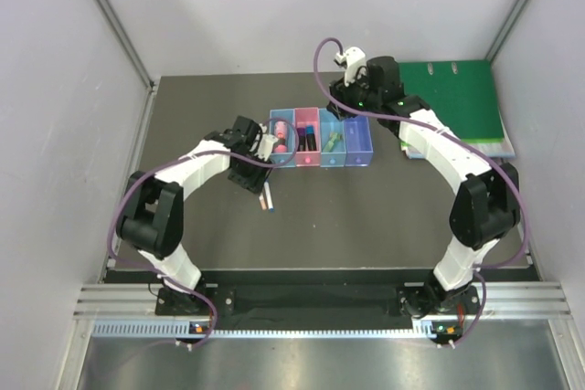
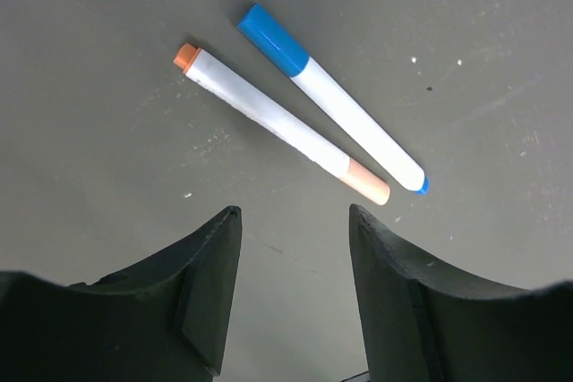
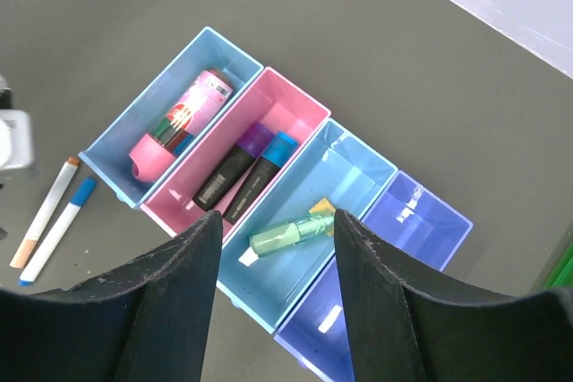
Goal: Sort the stationery into containers
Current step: Pick up the pen from the center of the board.
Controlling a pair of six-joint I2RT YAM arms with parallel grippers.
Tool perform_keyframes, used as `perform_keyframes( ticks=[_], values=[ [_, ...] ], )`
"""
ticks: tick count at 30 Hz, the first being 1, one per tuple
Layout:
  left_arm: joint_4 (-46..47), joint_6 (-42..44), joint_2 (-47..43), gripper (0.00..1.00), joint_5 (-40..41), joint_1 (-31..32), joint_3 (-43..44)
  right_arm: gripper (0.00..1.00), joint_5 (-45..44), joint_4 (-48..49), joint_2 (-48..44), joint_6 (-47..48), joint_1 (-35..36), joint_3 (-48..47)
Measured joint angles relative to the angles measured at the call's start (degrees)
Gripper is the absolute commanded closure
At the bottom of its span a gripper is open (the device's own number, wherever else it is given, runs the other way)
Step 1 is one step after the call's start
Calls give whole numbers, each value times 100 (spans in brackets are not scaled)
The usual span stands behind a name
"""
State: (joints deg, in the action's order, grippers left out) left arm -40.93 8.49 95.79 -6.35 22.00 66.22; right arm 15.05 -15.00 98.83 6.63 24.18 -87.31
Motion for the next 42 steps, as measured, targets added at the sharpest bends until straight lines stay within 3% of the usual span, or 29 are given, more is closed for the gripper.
perform_keyframes(
  ticks=[14,42],
  values=[
    [260,-433,601,45,166,0,90,47,44,20,-59,-70,-66,35],
    [640,-603,778,51,435,0,35,47,109,44,-76,-173,-74,140]
  ],
)
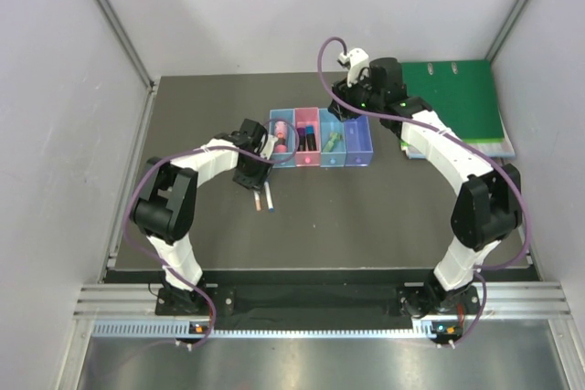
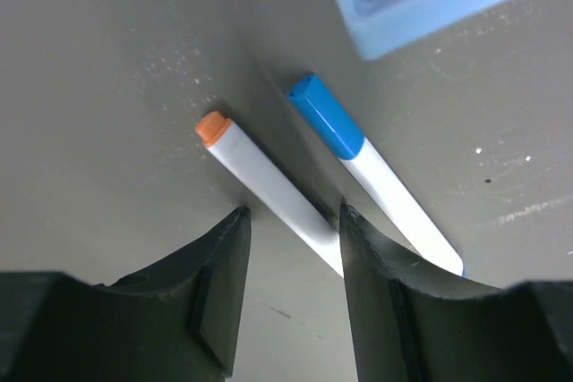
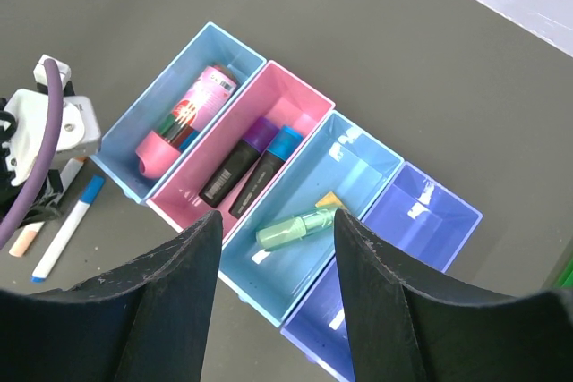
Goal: Sort the stationery into containers
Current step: Pick up the pen from the center of the board.
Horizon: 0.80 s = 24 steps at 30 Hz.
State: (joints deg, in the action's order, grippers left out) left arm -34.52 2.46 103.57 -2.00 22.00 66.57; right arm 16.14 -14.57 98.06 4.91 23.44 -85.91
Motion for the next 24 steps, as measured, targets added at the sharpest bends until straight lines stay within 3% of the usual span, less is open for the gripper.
perform_keyframes(
  ticks=[9,19,24],
  values=[
    [76,0,0,100,87,2,-11,47,22,0,-17,-59,0,0],
    [61,136,-214,100,328,20,-225,47,44,-4,-125,-59,0,83],
    [-273,297,-726,100,417,15,-343,46,44,-26,-240,-42,0,116]
  ],
)
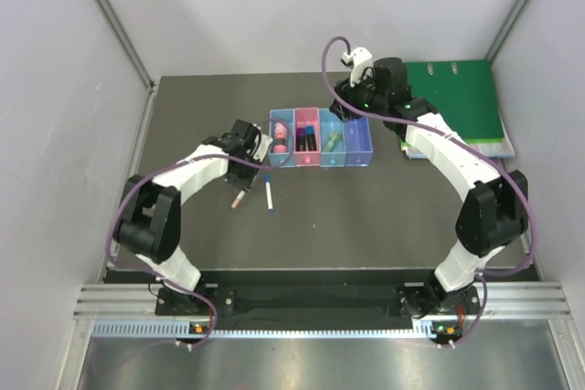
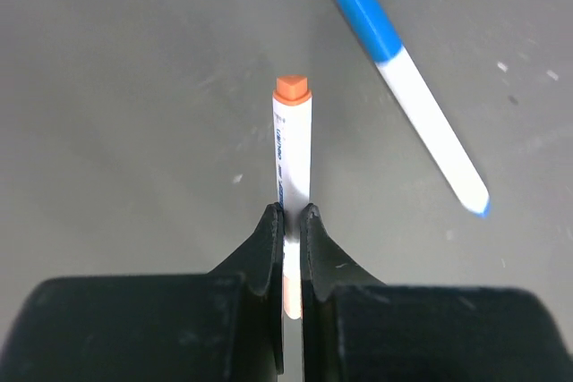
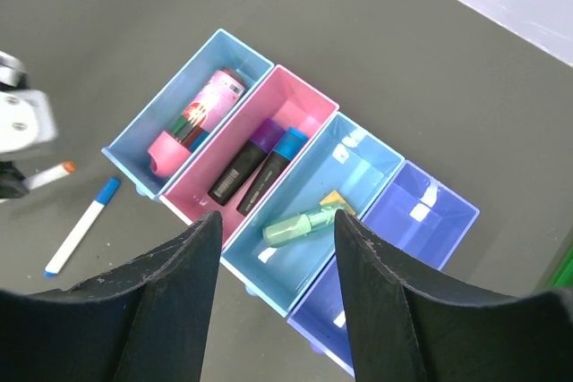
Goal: Sort the stationery into containers
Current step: Pick up the pen from the center of the board.
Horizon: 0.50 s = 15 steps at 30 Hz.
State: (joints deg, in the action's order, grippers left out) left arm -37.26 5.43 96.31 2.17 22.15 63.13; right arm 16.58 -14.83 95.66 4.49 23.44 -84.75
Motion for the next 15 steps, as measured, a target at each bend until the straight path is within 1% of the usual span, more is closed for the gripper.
perform_keyframes(
  ticks=[6,10,13,15],
  values=[
    [-302,485,-846,100,-31,0,168,46,13,-24,-267,50,0,197],
    [-317,927,-1182,100,-116,15,409,45,188,-118,-461,55,0,450],
    [-302,1342,-1311,100,-177,96,564,44,588,-315,-603,87,-7,562],
    [-286,1661,-1399,100,-190,219,599,43,1025,-435,-699,90,-13,614]
  ],
)
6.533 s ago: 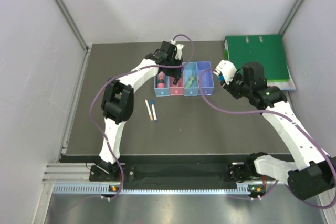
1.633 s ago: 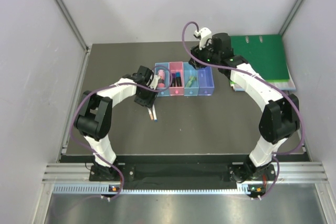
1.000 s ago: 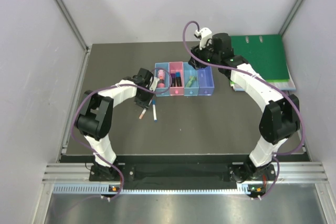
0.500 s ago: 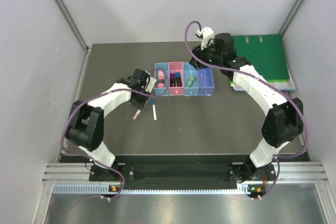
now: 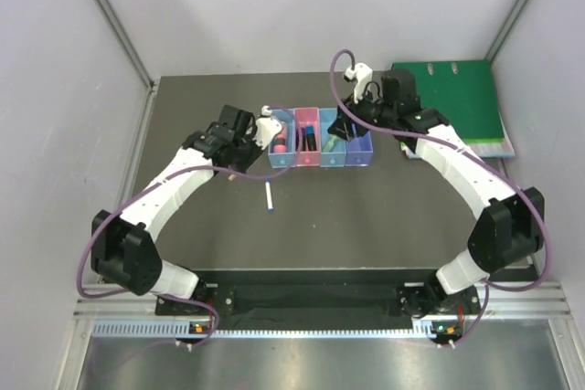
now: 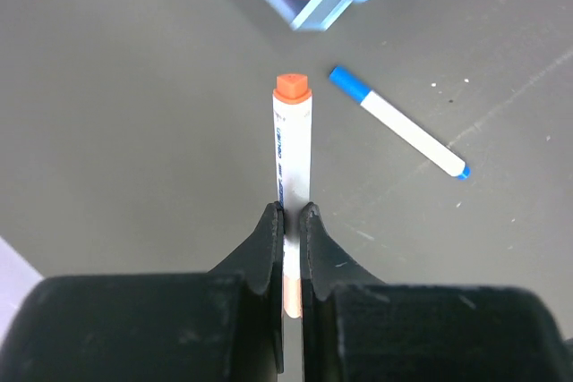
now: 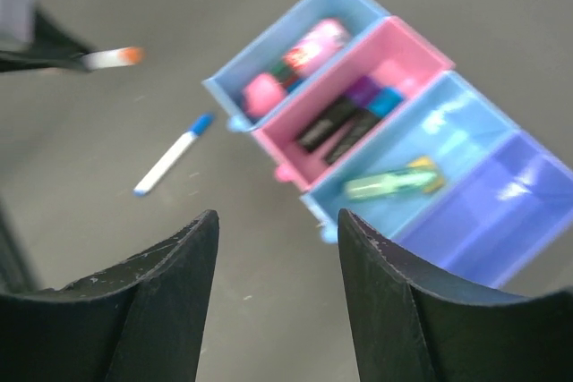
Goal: Sort the stationery into containers
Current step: Place the pen in the storage box.
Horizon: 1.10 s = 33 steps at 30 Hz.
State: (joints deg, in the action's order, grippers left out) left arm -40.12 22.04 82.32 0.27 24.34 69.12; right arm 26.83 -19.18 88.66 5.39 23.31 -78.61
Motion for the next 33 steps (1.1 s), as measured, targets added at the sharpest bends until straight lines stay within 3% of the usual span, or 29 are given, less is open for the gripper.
perform_keyframes(
  ticks=[9,19,25,33],
  values=[
    [479,1250,-544,100,-87,540,-2,42,1416,166,-422,-697,-50,634],
    [1276,2461,-1351,100,-184,1139,-446,44,2048,796,-435,-1823,-245,1086],
    [1613,3058,-1373,100,-225,1366,-715,44,2450,1165,-435,-2323,-214,1086],
    [2041,3244,-942,100,-236,1482,-643,44,2588,1521,-439,-2564,101,1257]
  ],
)
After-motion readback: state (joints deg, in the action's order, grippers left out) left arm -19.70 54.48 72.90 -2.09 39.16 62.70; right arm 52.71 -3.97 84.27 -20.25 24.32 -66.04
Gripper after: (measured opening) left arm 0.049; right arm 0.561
